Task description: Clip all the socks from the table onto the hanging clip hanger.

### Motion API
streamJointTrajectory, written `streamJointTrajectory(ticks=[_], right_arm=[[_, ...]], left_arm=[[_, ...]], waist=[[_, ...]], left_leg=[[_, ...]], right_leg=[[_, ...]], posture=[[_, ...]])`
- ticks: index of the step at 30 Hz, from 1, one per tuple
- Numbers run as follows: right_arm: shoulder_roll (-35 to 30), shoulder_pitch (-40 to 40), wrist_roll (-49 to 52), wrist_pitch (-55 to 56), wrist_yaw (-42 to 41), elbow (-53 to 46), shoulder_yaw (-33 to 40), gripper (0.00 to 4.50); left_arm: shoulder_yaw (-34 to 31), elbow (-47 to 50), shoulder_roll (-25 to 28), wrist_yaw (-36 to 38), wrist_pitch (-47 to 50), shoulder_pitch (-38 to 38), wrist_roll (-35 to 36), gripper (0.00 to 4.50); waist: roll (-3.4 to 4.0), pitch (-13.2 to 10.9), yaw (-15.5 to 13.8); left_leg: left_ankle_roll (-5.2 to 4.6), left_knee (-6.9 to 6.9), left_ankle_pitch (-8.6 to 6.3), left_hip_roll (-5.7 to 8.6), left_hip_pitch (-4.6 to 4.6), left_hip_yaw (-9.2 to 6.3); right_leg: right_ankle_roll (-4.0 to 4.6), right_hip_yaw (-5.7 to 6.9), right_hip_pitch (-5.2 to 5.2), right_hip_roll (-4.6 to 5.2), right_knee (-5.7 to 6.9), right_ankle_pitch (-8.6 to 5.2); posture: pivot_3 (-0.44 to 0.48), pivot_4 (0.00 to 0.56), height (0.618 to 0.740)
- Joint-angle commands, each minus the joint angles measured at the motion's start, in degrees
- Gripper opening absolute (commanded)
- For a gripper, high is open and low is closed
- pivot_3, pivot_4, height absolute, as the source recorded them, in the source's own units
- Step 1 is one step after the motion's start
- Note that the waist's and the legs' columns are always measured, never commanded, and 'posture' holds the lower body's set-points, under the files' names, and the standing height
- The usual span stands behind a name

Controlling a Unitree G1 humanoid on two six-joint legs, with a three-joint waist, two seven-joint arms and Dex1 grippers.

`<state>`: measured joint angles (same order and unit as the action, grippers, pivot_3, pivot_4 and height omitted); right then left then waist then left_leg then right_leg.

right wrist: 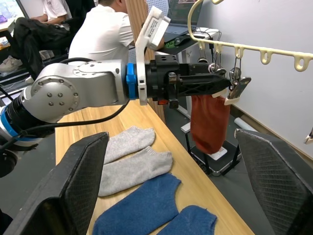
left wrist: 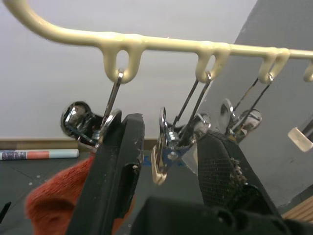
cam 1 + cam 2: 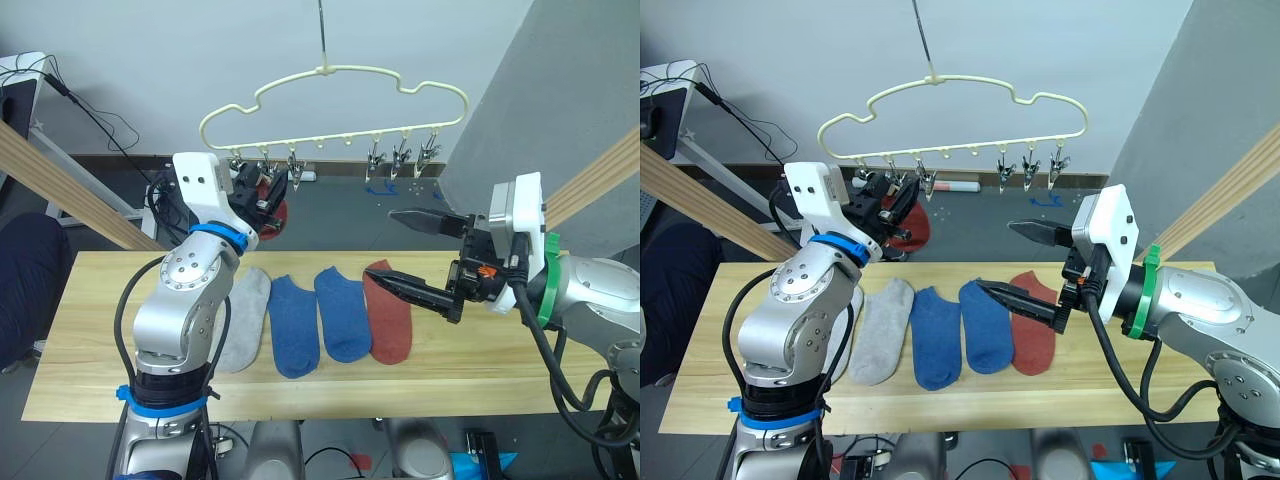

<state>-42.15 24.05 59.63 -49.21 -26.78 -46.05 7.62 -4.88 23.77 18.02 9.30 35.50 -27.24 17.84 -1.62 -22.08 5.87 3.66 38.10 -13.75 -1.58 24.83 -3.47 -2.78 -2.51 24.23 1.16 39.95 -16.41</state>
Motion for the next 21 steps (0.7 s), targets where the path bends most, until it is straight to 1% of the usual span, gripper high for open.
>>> streamJointTrajectory(ticks=[1,11,14,16,18,19,21], right_arm=[[-0.5,-0.3,0.8,1.2,0.6,-2.6,0.1,4.31],[-0.6,-0.5,0.9,1.3,0.9,-2.6,0.0,4.31],[-0.6,-0.6,0.7,1.3,0.9,-2.6,-0.1,4.34],[-0.6,-0.7,0.7,1.3,1.0,-2.6,-0.2,4.34],[-0.6,-0.7,0.7,1.4,1.0,-2.5,-0.3,4.34],[-0.5,-0.7,0.6,1.3,1.1,-2.5,-0.3,4.34],[-0.5,-0.6,0.6,1.4,1.0,-2.4,-0.4,4.34]], left_arm=[[-0.2,1.0,-0.8,-0.4,-1.2,-1.1,-0.5,2.02],[-0.5,-0.3,-1.4,-0.8,-2.3,-1.9,-1.6,2.02],[-0.8,-0.8,-1.5,-0.9,-2.9,-1.7,-2.0,1.41],[-0.8,-0.9,-1.5,-0.7,-3.1,-1.7,-2.0,0.81],[-1.1,-1.1,-1.4,-0.6,-3.3,-1.8,-1.9,0.36],[-1.2,-1.2,-1.3,-0.6,-3.4,-1.8,-1.9,0.21],[-1.4,-1.3,-1.3,-0.5,-3.5,-1.8,-1.7,0.19]], waist=[[0.00,0.0,0.0],[0.00,0.0,0.4],[0.00,0.0,0.4],[0.00,0.0,0.4],[0.00,0.0,0.4],[0.00,0.0,0.4],[0.00,0.0,0.4]], left_leg=[[0.00,0.00,0.00,0.00,0.00,0.00],[0.00,0.00,0.00,0.00,0.00,0.01],[0.00,-0.02,0.00,0.00,0.00,0.01],[0.00,-0.02,0.00,0.00,0.00,0.01],[0.00,-0.02,0.00,0.00,0.00,0.01],[0.00,-0.02,0.00,0.00,0.00,0.01],[0.00,-0.02,0.00,0.00,0.00,0.01]], right_leg=[[0.00,0.00,0.00,0.00,0.00,0.00],[0.00,-0.01,0.00,0.00,0.00,0.00],[0.00,-0.01,0.00,0.00,-0.02,0.00],[0.00,-0.01,0.00,0.00,-0.02,0.00],[0.00,-0.01,0.00,0.00,-0.02,0.00],[0.00,-0.01,0.00,0.00,-0.02,0.00],[0.00,-0.01,0.00,0.00,-0.02,0.00]], posture=[[-0.261,0.384,0.740],[-0.261,0.384,0.740],[-0.261,0.384,0.740],[-0.261,0.384,0.740],[-0.260,0.384,0.740],[-0.260,0.384,0.740],[-0.257,0.383,0.740]])
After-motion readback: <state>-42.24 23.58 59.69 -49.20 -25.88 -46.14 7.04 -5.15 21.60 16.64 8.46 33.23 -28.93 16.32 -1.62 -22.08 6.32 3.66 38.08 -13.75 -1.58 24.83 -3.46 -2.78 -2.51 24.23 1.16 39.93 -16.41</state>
